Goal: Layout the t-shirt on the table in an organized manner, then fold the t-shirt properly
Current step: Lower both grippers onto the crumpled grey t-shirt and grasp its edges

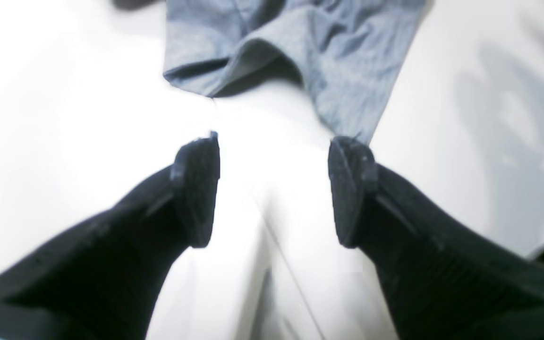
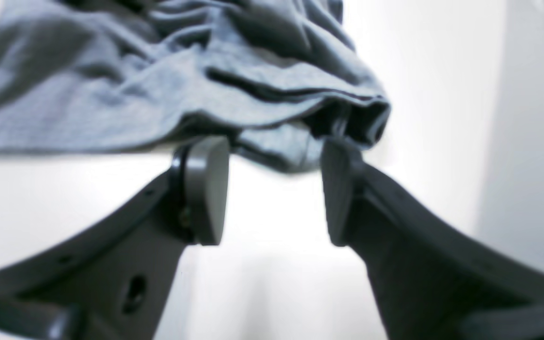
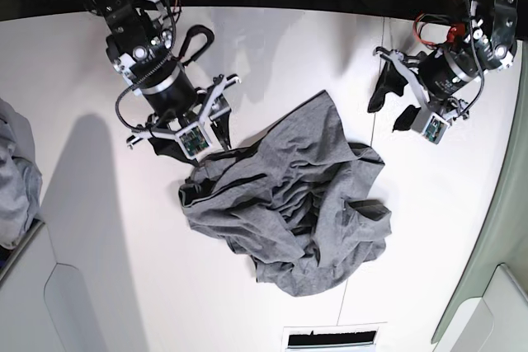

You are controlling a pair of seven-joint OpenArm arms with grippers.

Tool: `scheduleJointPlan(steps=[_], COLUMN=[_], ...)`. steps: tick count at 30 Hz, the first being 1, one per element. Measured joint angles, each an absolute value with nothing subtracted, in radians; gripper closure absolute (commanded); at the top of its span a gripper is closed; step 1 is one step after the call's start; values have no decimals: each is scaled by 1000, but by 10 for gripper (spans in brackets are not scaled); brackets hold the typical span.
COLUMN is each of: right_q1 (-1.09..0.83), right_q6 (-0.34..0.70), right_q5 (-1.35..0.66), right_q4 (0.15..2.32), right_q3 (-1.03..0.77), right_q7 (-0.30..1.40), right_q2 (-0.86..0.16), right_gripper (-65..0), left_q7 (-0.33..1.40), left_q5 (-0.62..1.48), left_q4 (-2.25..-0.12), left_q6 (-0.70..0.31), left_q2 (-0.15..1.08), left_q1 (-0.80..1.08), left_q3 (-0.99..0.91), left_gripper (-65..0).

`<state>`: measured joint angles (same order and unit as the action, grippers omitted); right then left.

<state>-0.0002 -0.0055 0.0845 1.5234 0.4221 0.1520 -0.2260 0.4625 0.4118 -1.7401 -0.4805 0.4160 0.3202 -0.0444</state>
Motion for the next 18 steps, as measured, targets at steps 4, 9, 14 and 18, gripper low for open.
scheduleJointPlan(steps=[4, 9, 14, 18], right_q1=[105, 194, 232, 266], right_q6=[-2, -6, 31, 35], right_q5=[82, 70, 67, 32], right_q4=[1356, 1208, 1114, 1027], right_q3=[354, 291, 290, 290], right_q7=[152, 154, 154, 139], right_q2=[-148, -119, -117, -113], right_gripper=[-312, -312, -312, -312], left_q7=[448, 440, 445, 441], left_q5=[410, 413, 409, 392], left_q4=[-1607, -1483, -1410, -1396], left_q6=[-482, -479, -479, -478], left_q2=[406, 338, 284, 252], left_q1=[184, 99, 110, 105], left_q3=[54, 106, 109, 107], left_gripper=[-383, -383, -382, -243])
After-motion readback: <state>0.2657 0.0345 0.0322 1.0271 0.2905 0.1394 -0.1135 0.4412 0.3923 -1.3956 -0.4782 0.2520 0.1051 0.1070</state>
